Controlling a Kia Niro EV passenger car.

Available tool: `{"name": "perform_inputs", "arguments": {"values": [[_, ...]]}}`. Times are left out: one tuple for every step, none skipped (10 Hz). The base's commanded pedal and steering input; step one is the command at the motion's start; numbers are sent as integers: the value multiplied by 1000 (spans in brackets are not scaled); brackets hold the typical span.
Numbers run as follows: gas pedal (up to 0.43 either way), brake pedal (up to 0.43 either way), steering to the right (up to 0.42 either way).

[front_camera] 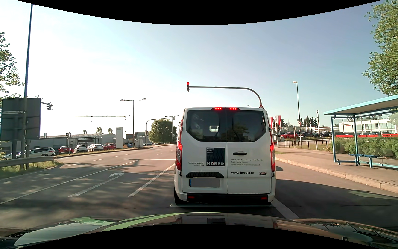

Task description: Follow the waypoints while adhering to traffic rules and regulations

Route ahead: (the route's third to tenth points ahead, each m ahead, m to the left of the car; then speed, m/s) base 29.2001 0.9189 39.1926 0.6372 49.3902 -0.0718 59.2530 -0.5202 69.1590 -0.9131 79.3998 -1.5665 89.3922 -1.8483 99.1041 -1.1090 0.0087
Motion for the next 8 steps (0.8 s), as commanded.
{"name": "perform_inputs", "arguments": {"values": [[0,220,7],[0,220,8],[0,226,8],[0,220,8],[0,220,8],[0,220,8],[0,220,7],[0,220,8]]}}
